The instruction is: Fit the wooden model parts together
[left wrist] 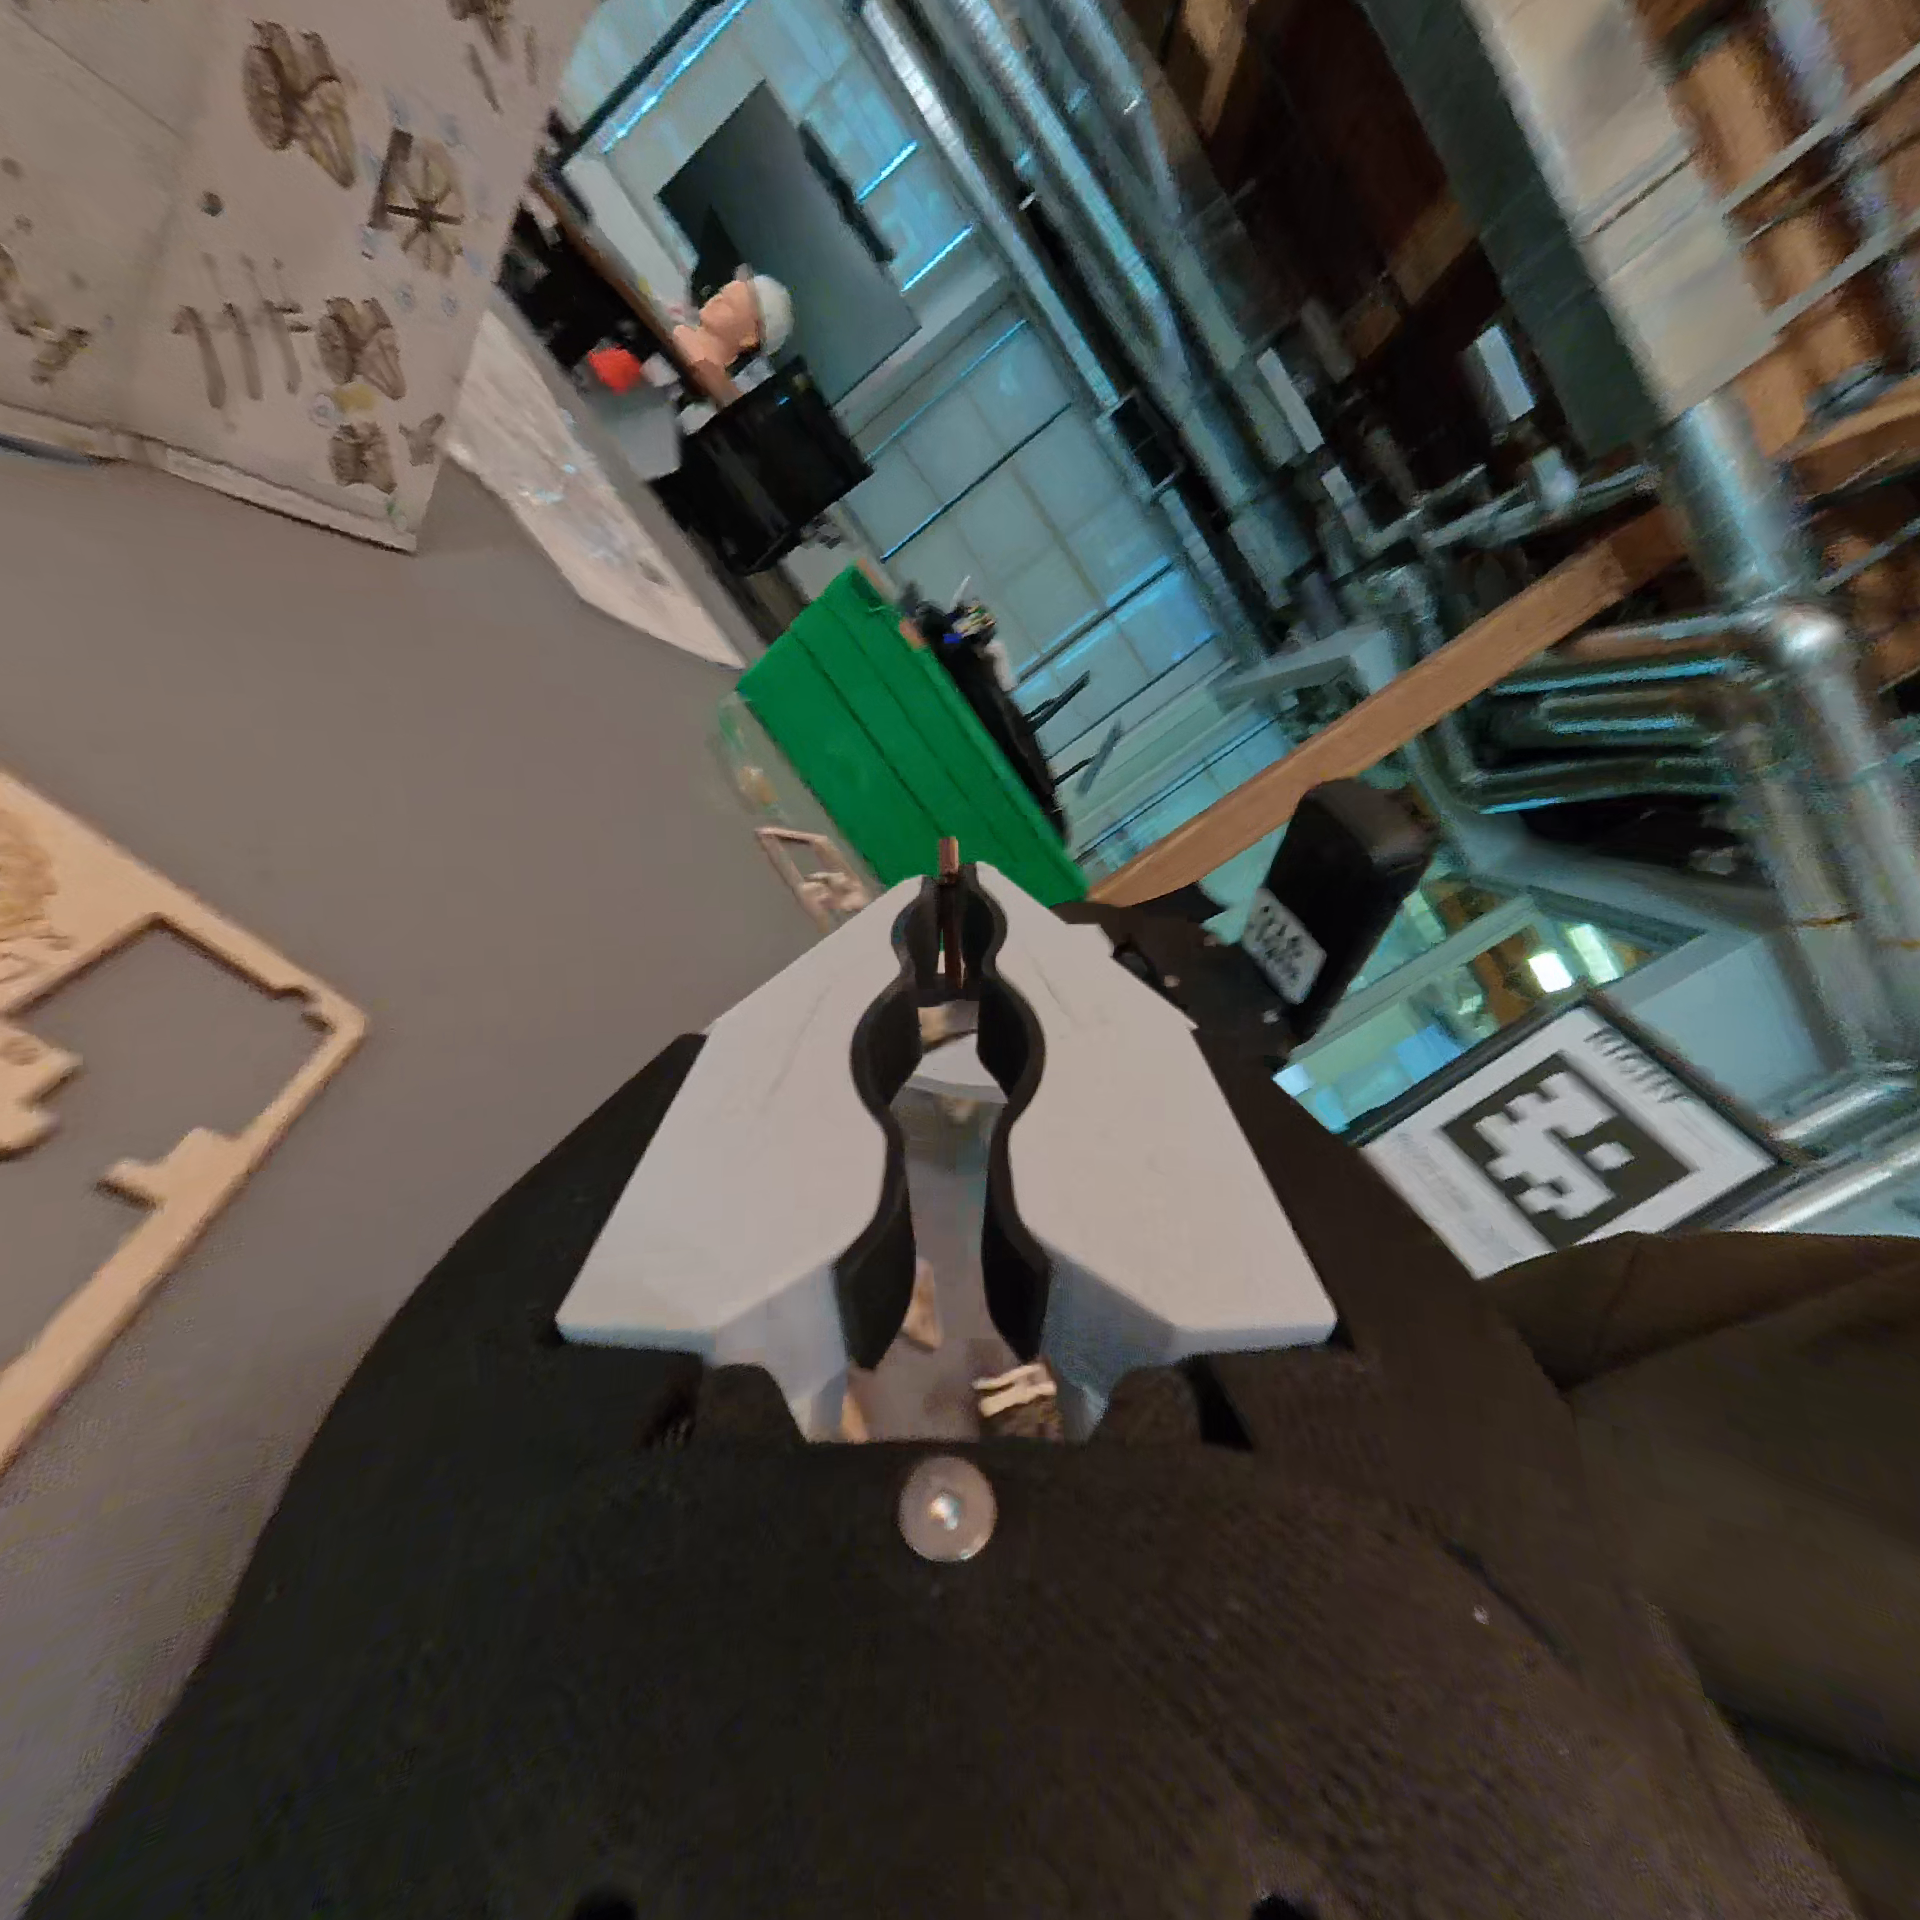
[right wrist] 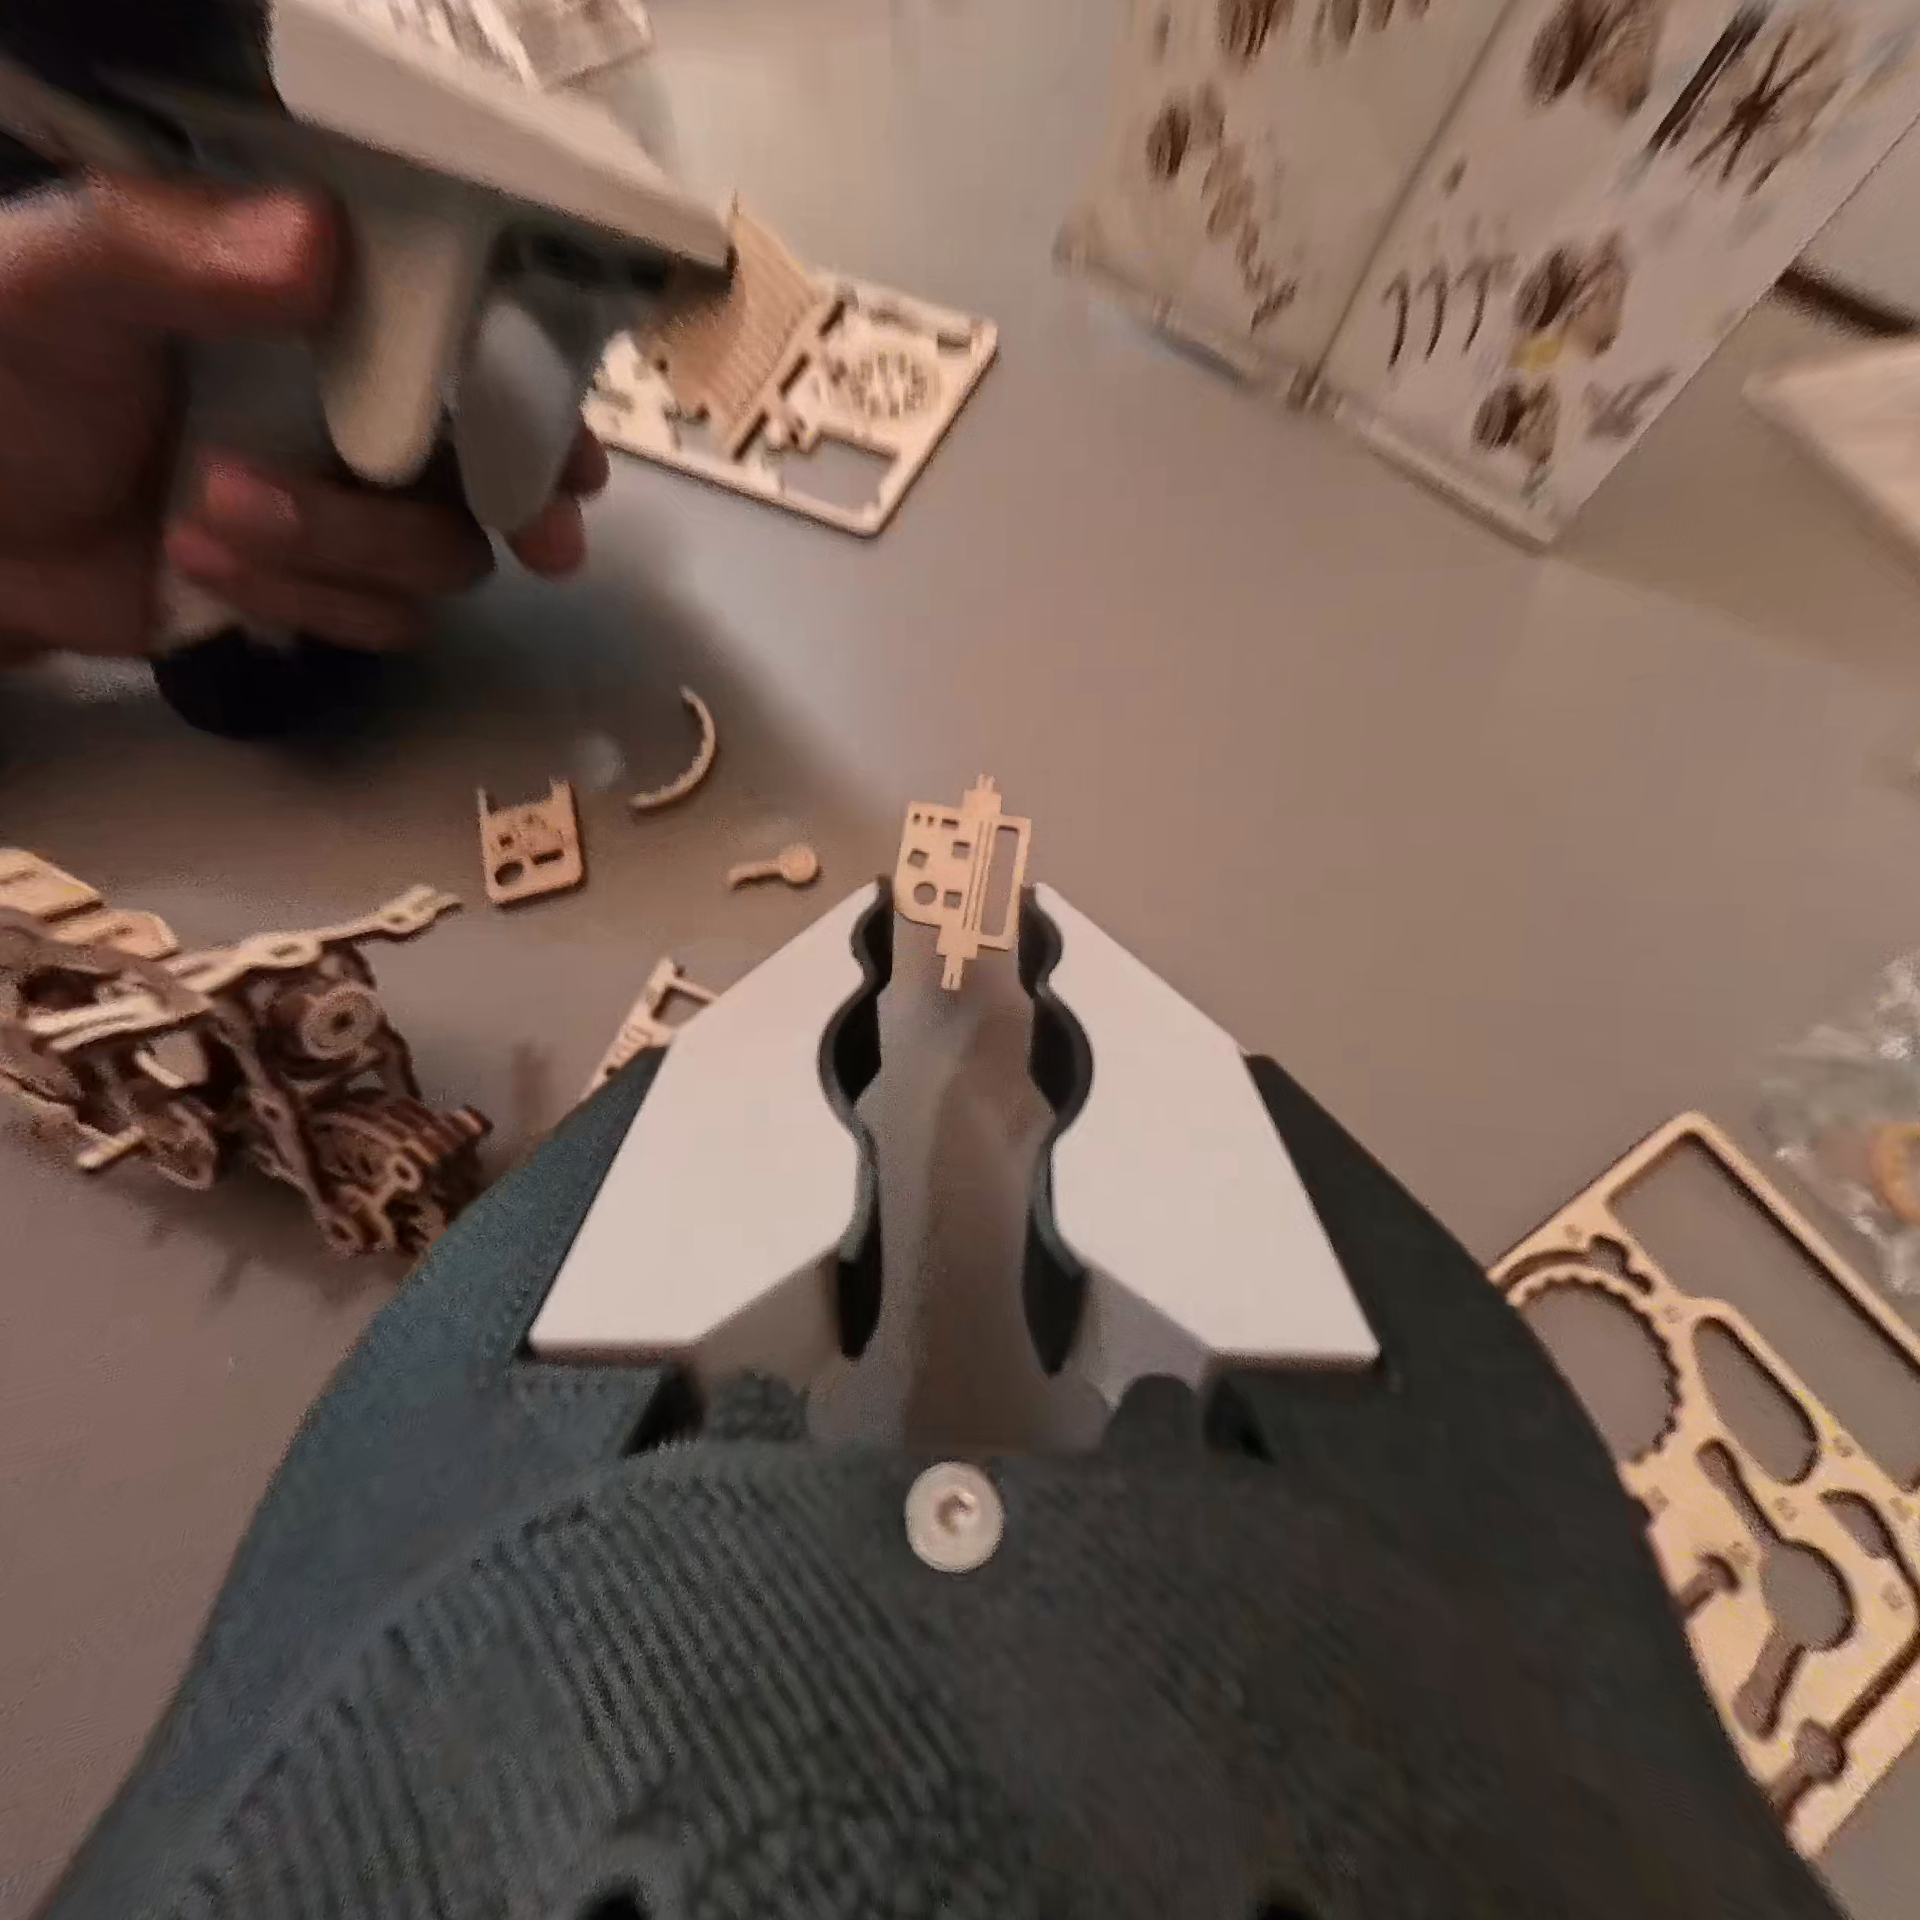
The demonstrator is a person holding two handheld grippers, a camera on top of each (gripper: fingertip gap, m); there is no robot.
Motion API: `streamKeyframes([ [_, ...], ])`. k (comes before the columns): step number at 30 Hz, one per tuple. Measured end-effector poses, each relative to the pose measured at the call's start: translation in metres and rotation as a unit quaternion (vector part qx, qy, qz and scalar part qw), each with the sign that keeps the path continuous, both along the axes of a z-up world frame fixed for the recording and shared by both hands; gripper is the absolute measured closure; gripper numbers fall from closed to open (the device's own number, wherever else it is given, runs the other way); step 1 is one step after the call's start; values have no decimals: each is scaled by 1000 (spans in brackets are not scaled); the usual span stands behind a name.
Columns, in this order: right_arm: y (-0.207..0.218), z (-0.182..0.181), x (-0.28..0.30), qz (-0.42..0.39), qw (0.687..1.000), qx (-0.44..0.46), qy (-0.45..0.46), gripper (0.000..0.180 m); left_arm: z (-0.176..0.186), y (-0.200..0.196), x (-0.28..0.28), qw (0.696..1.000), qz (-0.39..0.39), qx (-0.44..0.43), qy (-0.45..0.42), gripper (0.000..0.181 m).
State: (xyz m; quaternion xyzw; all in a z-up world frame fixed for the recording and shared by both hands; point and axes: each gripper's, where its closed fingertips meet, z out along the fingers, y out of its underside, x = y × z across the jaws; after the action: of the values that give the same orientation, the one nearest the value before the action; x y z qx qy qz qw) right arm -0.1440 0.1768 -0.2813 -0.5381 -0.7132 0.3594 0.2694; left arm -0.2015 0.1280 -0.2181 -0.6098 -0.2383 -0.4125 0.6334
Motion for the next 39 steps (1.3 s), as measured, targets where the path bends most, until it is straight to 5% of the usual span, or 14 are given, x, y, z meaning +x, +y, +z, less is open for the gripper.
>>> streamKeyframes([
  [1, 0, 9, -2, -3, 1000, 0, 26, 156, 10, -1, 5, 999, -7, 29, -24, 178],
  [6, -12, 42, -3, 11, 994, 6, 109, 156, 50, -7, 24, 979, -67, 134, -136, 178],
  [12, -31, 57, -1, 30, 990, 16, 138, 156, 40, -2, 21, 984, -41, 101, -140, 179],
  [25, -15, 65, -2, -8, 988, 14, 156, 156, -12, 12, 26, 995, -7, -98, -9, 179],
  [39, -16, 48, -6, -29, 995, 19, 97, 156, -10, 22, 48, 994, -29, -97, -49, 178],
])
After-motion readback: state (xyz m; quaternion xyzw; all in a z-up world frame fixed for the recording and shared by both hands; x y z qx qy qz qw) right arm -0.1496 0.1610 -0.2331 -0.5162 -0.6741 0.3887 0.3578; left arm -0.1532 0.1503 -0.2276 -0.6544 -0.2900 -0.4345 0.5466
